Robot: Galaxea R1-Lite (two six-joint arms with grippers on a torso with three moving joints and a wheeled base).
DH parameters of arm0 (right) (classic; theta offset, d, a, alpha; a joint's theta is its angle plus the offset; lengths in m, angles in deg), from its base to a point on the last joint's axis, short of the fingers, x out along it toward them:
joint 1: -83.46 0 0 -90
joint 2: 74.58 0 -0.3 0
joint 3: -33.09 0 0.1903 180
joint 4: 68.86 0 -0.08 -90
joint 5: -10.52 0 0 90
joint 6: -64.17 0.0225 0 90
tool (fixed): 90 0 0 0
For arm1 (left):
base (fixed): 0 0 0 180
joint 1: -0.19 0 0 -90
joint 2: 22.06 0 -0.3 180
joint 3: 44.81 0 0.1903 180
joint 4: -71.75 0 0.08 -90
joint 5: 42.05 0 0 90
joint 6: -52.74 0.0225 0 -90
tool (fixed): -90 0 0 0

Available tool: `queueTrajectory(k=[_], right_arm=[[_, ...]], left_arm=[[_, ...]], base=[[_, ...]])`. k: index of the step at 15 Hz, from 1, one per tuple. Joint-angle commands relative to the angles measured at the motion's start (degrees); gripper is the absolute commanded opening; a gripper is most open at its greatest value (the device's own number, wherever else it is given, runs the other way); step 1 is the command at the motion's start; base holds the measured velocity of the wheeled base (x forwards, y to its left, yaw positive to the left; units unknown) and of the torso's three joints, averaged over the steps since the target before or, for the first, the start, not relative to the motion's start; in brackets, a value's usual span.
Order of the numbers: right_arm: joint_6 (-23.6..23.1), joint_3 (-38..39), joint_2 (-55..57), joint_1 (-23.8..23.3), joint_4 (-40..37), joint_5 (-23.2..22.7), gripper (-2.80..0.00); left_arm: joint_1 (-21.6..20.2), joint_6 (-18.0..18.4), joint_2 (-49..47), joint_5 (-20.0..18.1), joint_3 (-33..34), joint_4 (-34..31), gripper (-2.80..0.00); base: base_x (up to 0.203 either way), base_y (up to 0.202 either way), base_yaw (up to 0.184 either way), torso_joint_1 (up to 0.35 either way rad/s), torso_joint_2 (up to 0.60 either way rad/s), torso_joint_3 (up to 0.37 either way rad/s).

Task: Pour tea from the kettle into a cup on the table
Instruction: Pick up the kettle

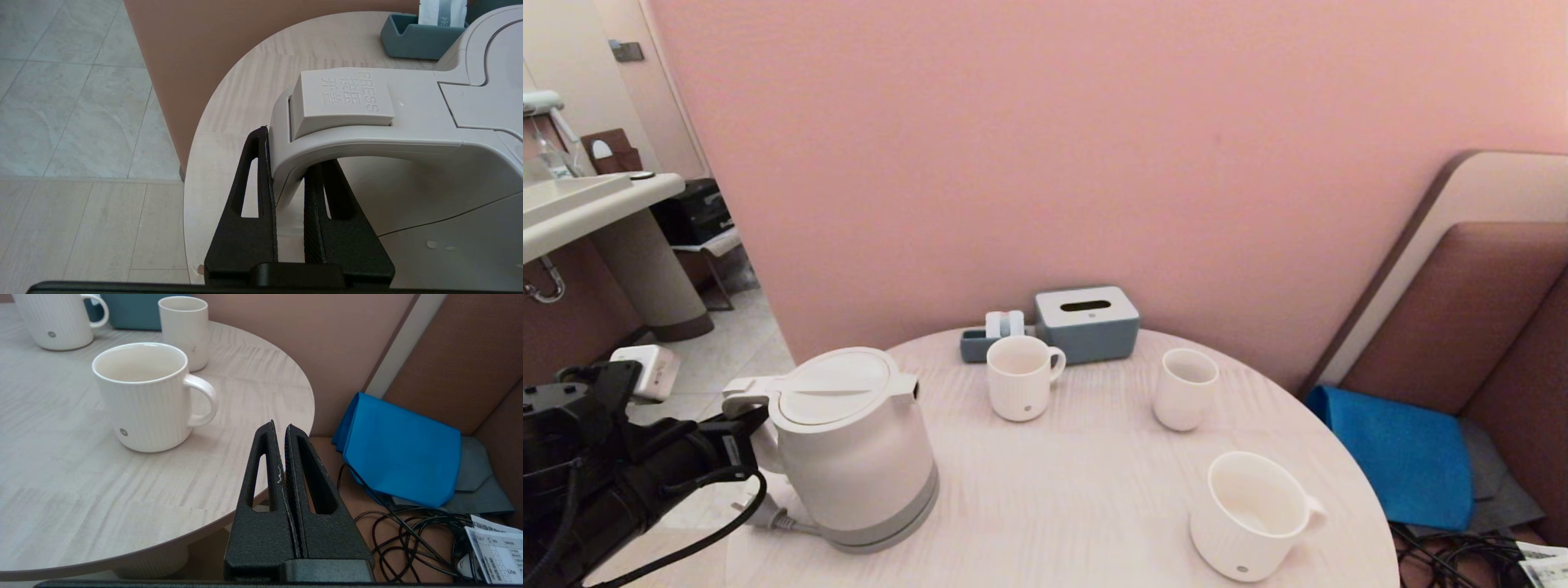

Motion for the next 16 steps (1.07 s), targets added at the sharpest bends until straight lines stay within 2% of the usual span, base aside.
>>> queueTrajectory(k=[1,4,16], right_arm=[[-0.03,-0.04,0.00,0.01,0.00,-0.02,-2.80],[-0.02,0.02,0.00,-0.01,0.00,-0.02,-2.80],[-0.10,-0.06,0.00,-0.01,0.00,-0.02,-2.80]], left_arm=[[-0.02,0.00,-0.05,-0.08,0.64,0.64,-2.80],[-0.02,0.00,-0.71,-0.08,2.24,3.86,-2.80],[-0.02,0.26,-0.27,-0.08,2.61,3.96,-2.80]], base=[[0.000,0.000,0.000,0.000,0.00,0.000],[0.000,0.000,0.000,0.000,0.00,0.000],[0.000,0.000,0.000,0.000,0.00,0.000]])
